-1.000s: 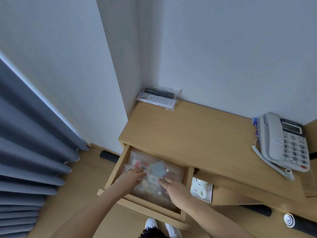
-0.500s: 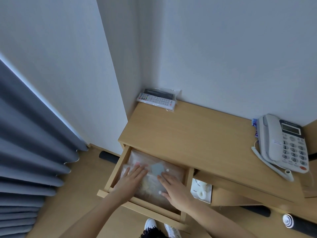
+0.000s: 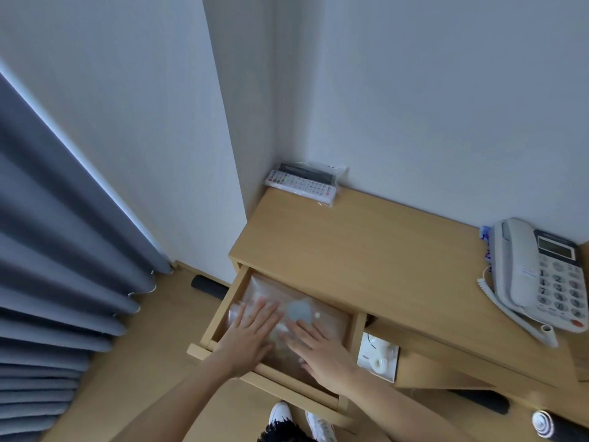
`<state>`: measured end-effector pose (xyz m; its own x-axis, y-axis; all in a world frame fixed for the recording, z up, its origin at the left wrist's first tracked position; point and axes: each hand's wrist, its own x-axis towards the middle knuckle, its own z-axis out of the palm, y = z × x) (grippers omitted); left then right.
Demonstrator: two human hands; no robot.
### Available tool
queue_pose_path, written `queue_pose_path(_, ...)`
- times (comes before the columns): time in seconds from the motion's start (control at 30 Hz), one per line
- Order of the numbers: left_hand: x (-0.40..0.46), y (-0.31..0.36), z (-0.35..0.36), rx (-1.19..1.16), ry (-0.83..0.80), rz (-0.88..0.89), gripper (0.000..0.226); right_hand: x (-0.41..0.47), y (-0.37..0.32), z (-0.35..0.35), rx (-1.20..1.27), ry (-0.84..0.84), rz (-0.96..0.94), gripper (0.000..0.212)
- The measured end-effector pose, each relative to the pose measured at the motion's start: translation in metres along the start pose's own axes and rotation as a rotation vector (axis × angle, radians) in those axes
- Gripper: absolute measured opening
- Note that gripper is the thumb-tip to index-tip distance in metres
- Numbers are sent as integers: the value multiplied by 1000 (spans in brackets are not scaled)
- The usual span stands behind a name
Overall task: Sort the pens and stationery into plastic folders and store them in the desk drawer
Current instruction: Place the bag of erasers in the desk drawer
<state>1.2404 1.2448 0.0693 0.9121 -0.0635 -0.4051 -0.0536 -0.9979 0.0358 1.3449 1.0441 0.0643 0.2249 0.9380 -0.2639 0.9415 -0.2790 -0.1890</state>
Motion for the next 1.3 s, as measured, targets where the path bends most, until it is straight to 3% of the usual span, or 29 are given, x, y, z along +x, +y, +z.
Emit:
queue_pose_path(0.07, 5, -1, 1, 20, -49, -32, 70, -2, 1, 1, 89, -1, 42, 100)
queue_pose_path(0.17, 13, -1, -9, 17, 18, -70, 61, 1, -2, -3, 216, -28, 151, 81)
queue_pose_path(0.27, 22, -3, -21, -56, -11, -59, 63, 3, -2, -11, 320, -7, 315, 79)
queue_pose_path(0.4, 28, -10, -35, -67, -50, -28, 63, 7, 6, -14, 308, -73, 374, 69)
queue_pose_path(0.57, 28, -35, -52, -194, -126, -35, 49, 7, 14, -23, 570, -108, 492, 54)
queue_pose_path(0.73, 25, -43, -56, -312, -177, -97, 45, 8, 17, -31, 654, -147, 501, 40)
queue_pose_path(0.87, 26, -48, -63, -462, -84, -116, 38, 4, 27, -46, 735, -125, 475, 31)
queue_pose_path(1.0, 30, -54, -78, -353, 94, -102, 33, 4, 41, -68, 797, -97, 465, 28)
queue_pose_path(1.17, 32, -42, -75, -319, 245, -108, 44, 7, 47, -72, 793, -73, 486, 25)
queue_pose_path(1.3, 25, -30, -57, -176, 286, 31, 67, 8, 48, -64, 822, -77, 514, 24)
